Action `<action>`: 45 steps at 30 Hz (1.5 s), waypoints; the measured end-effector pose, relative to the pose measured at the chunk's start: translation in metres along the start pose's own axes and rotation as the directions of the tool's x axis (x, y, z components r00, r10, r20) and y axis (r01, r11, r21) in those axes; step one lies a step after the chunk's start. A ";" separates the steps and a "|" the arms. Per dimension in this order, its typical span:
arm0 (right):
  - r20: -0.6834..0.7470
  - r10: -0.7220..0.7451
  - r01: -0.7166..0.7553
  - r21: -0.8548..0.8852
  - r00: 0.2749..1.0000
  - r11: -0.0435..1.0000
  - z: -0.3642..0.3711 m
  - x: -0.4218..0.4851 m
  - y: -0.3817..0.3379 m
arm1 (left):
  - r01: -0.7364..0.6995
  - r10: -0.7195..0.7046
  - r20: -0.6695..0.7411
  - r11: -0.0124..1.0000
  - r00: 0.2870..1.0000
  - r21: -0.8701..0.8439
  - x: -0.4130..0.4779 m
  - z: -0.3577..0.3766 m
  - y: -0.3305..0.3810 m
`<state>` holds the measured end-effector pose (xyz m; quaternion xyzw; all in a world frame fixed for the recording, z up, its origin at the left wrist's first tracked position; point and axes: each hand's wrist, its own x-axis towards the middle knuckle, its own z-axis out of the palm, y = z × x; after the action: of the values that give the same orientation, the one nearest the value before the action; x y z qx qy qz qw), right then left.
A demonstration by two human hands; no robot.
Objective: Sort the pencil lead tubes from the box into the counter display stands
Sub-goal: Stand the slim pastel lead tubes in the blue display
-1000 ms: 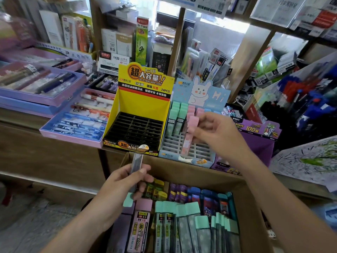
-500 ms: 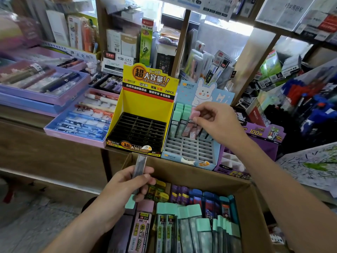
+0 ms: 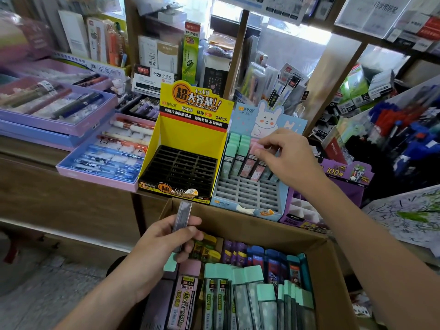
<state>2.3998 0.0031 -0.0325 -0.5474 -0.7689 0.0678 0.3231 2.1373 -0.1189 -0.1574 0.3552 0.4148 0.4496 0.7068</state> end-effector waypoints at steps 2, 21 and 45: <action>0.004 0.008 -0.008 -0.015 1.000 1.000 0.000 0.001 0.000 | -0.003 0.003 -0.008 1.000 1.000 -0.007 -0.001 0.000 0.000; 0.017 -0.008 0.009 -0.067 1.000 0.998 0.004 0.000 0.000 | 0.005 -0.005 -0.005 1.000 1.000 0.000 -0.002 0.001 0.002; -0.104 -0.038 0.041 0.026 0.994 0.999 0.000 -0.056 -0.006 | -0.045 0.048 0.039 0.997 0.998 -0.067 -0.009 0.009 0.014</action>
<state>2.4061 -0.0491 -0.0539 -0.5305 -0.7607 0.0435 0.3715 2.1382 -0.1239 -0.1385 0.3502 0.3769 0.4720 0.7159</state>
